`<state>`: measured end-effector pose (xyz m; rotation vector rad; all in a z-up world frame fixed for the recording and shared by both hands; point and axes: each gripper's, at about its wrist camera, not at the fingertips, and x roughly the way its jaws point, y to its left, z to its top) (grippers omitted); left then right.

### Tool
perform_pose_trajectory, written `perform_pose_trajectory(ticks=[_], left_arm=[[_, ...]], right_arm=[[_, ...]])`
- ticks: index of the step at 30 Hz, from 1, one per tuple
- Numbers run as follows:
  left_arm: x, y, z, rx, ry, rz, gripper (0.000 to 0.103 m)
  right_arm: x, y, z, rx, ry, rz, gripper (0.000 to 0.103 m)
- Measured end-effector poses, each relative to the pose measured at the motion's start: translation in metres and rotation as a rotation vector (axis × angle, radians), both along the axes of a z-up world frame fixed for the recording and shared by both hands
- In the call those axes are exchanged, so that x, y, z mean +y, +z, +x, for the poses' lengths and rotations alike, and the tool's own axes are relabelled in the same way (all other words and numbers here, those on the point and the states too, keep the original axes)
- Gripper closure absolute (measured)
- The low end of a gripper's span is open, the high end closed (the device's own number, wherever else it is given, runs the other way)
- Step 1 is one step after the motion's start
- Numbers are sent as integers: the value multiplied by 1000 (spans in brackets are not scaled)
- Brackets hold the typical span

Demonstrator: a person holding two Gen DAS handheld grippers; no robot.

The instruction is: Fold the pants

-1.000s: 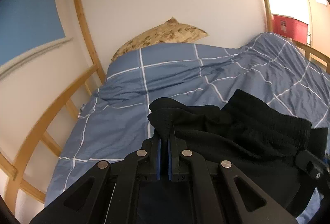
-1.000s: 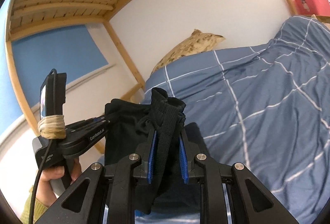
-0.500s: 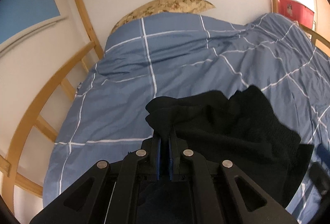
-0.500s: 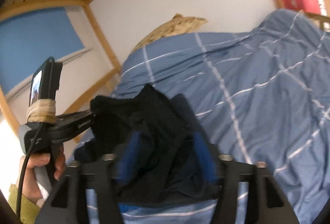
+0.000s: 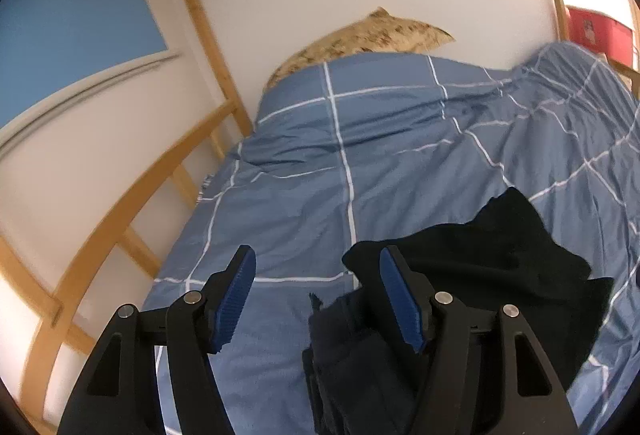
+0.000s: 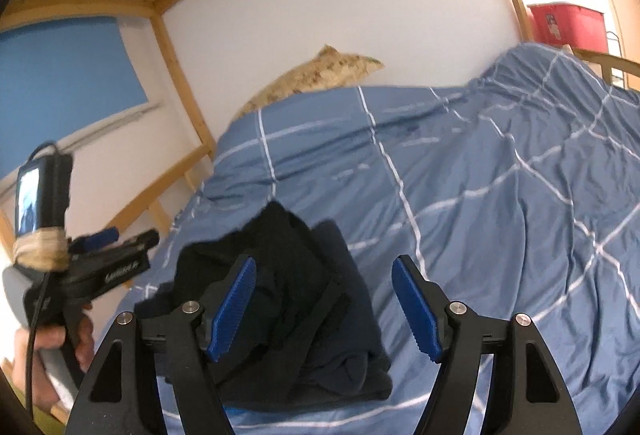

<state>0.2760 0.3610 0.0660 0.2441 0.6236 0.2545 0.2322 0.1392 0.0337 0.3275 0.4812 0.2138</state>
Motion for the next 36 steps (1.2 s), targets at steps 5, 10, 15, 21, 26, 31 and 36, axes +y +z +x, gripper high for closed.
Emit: perform_pose_trajectory(ticks=[5,10,15,21,26,31,36], left_arm=[[-21,2,-47,-46,22,-49,35],[-52,1,-96,-76,49,-90,27],[-83,5,-140,-108,44,-141,20],[-127,7,-188,-143,27,-147,13],[-163,4,-219,-158,23,-135,9],[-199,-1,-244,-164,2,-104,7],[-227,-8,-261,-156,-34,-106,7]], right_arm=[[-18,18,-6,-46,81,-25,22],[-40,32,-24,-79,140,-115,17],[-63,36,-58,-111,211,-213,15],[-101,26,-96,-86,231,-245,15],[-136,19,-122,-60,197,-232,15],[-169,6,-147,-23,158,-239,15],[-197,-2,-164,10,134,-225,15]])
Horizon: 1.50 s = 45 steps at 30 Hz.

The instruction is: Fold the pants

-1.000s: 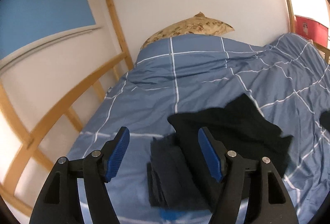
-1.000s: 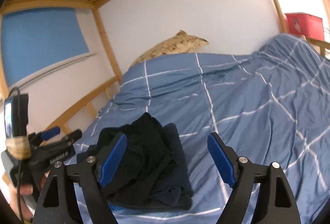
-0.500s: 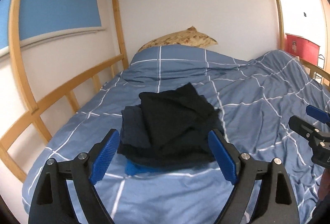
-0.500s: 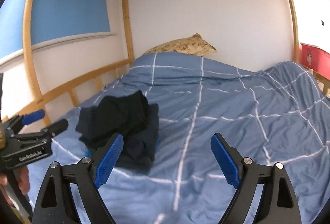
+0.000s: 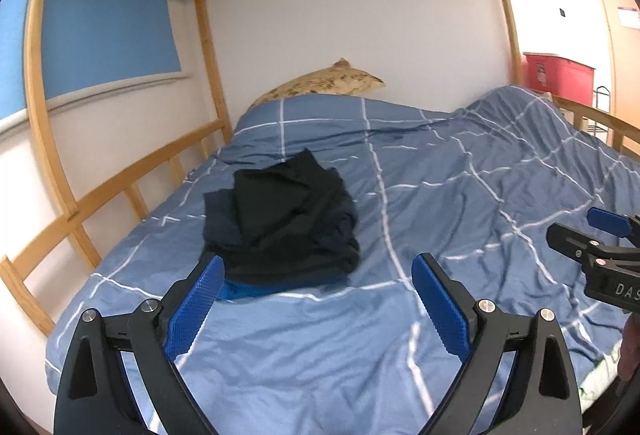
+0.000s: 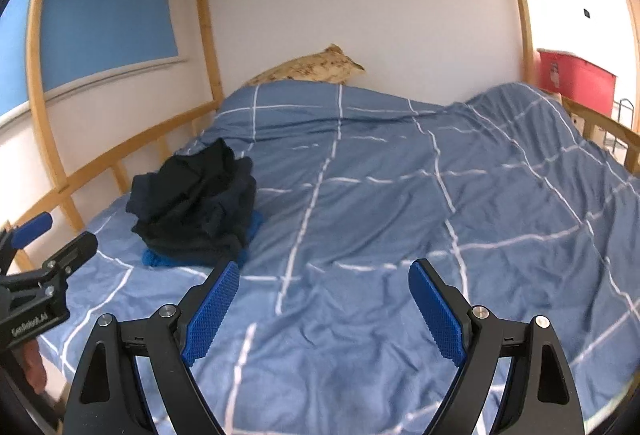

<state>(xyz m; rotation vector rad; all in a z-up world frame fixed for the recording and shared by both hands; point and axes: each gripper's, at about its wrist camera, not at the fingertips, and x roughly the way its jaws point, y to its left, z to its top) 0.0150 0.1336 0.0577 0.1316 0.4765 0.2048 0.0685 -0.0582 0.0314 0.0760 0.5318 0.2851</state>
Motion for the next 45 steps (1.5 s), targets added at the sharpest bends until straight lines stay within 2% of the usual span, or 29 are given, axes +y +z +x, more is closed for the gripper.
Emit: perform_pose_trajectory(ticks=[9,18,45], left_arm=[[-33,-10,-10,32,-38,-37,7],[-51,-7,-6,26,-59,-64,7],[-68,-5,-1,13,-57,-66,7]], right_arm=[[-32,-7,-25,1,-20,-7,15],[-50,-8,-30,-7,-51,-10,15],[-69,-7,-30,-24,-86,0,15]])
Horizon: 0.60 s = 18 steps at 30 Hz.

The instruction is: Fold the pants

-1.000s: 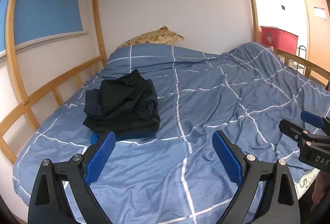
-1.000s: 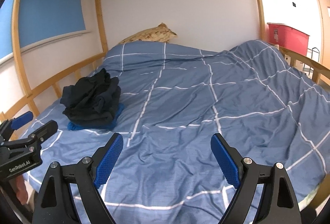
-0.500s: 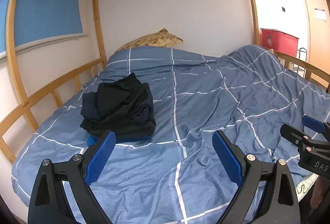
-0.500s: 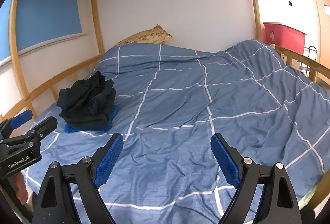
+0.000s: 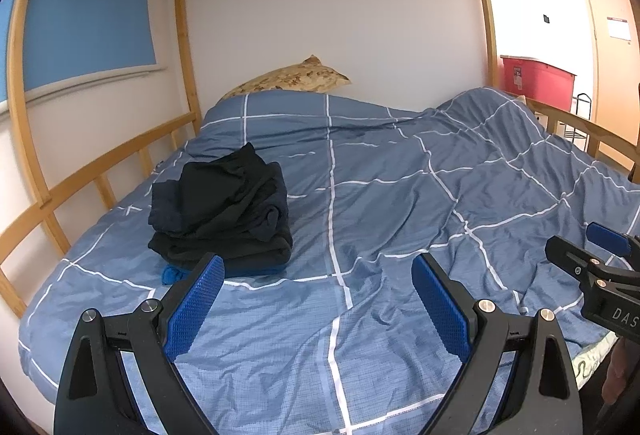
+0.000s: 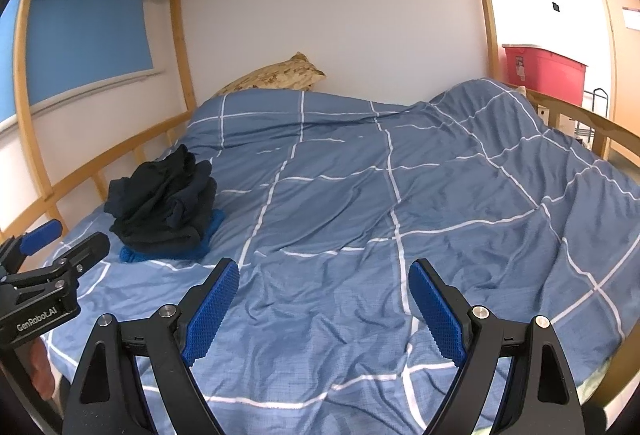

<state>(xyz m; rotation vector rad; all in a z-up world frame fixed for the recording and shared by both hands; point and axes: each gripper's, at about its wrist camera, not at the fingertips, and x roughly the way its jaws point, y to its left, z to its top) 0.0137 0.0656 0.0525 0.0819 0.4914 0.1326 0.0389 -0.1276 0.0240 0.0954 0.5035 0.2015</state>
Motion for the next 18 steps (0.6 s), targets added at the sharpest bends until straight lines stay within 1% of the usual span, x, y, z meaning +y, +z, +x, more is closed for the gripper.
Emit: perform_pose_trajectory(ticks=[12,18], left_arm=[[0,3,-4,-20,1,1,7],[2,5,-7,-32,2,-17,3]], right_arm=[[0,2,0,-4,7,-5,15],[0,2,0,-4,5,-5,15]])
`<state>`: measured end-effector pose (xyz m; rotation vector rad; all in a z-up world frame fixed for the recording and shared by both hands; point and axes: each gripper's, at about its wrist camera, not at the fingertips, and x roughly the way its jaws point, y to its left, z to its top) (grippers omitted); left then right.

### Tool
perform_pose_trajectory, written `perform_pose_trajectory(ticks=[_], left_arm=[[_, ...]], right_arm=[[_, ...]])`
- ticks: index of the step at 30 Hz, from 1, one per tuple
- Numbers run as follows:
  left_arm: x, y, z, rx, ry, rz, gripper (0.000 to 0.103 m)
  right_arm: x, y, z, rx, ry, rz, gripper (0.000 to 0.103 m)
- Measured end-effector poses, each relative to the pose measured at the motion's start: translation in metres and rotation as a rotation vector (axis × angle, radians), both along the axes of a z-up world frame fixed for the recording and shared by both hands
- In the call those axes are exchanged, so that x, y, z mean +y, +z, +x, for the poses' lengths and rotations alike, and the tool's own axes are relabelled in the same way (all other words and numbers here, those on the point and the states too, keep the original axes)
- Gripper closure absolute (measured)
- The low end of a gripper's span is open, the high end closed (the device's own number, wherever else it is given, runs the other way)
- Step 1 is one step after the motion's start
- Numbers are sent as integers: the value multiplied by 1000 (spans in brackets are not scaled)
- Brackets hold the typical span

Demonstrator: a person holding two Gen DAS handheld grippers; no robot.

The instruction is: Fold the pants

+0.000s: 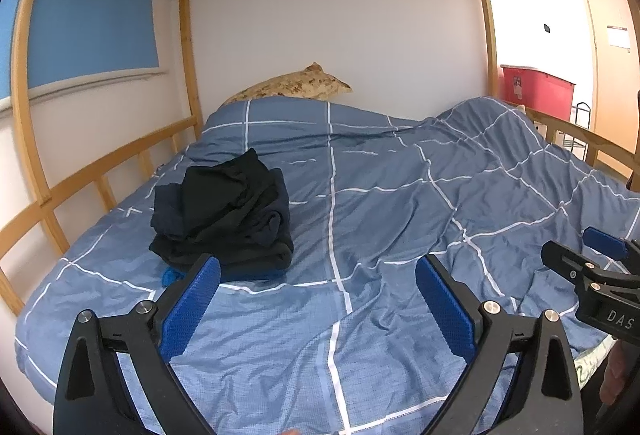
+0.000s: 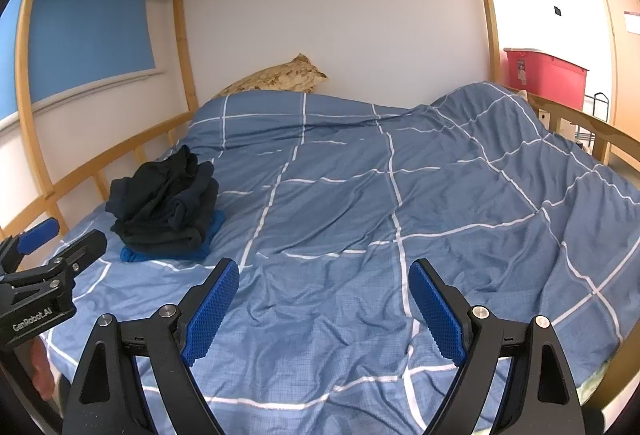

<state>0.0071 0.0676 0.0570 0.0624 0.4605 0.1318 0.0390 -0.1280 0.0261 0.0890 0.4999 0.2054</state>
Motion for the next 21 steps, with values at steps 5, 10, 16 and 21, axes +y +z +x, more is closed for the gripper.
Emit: perform_pose_trajectory(ticks=[5,10,16,21], left_arm=[[0,0,-2,-6,-4,-1,0],[1,0,-2,-3,0,-3,0],[1,0,-3,-10,-9,-15,0],[1,-1,-4,-12,-6,-18,0]], right_arm=[[1,0,0,-1,1,-1,15],[1,0,0,-1,0,-2,15],[1,-1,0,-2,0,0,15],[2,-1,0,2,3,-1,15]])
